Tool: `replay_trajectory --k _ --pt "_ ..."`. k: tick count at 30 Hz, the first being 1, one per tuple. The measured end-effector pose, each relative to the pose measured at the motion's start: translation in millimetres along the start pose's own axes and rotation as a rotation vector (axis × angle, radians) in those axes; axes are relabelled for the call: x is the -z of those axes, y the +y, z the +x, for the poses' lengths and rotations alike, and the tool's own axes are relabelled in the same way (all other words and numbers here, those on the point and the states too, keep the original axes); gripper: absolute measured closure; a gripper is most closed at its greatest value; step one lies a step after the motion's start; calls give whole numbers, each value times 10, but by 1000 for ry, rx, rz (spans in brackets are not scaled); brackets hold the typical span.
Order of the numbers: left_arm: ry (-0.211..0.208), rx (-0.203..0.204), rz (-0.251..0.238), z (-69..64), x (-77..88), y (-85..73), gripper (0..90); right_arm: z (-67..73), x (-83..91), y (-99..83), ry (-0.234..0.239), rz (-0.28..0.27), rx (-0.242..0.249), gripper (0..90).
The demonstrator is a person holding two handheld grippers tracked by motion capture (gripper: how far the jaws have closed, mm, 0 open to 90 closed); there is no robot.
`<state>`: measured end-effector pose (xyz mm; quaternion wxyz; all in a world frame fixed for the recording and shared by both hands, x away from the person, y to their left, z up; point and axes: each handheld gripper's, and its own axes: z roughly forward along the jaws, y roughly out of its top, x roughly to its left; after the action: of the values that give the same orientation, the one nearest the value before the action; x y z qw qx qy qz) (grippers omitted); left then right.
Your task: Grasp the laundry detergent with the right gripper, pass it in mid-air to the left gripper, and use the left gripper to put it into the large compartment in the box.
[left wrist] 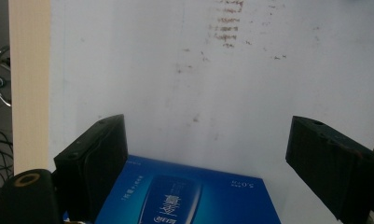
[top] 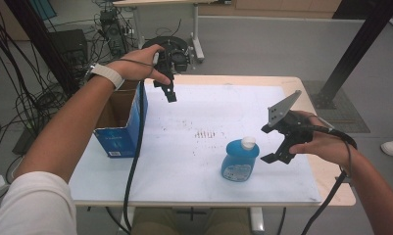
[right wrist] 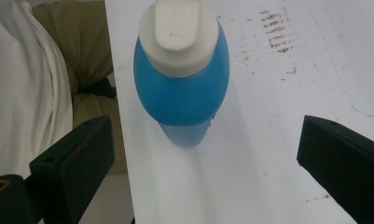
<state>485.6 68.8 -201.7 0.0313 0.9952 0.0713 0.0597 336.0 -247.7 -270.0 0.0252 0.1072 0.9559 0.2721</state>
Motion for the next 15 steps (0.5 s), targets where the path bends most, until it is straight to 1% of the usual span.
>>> replay_trajectory --k 4,15 --pt "0 0 -4 -2 -9 -5 132 -2 -12 -32 -4 -20 -14 48" --pt "-1 2 -2 -2 -9 -7 132 6 -39 -63 -11 -39 -17 41"
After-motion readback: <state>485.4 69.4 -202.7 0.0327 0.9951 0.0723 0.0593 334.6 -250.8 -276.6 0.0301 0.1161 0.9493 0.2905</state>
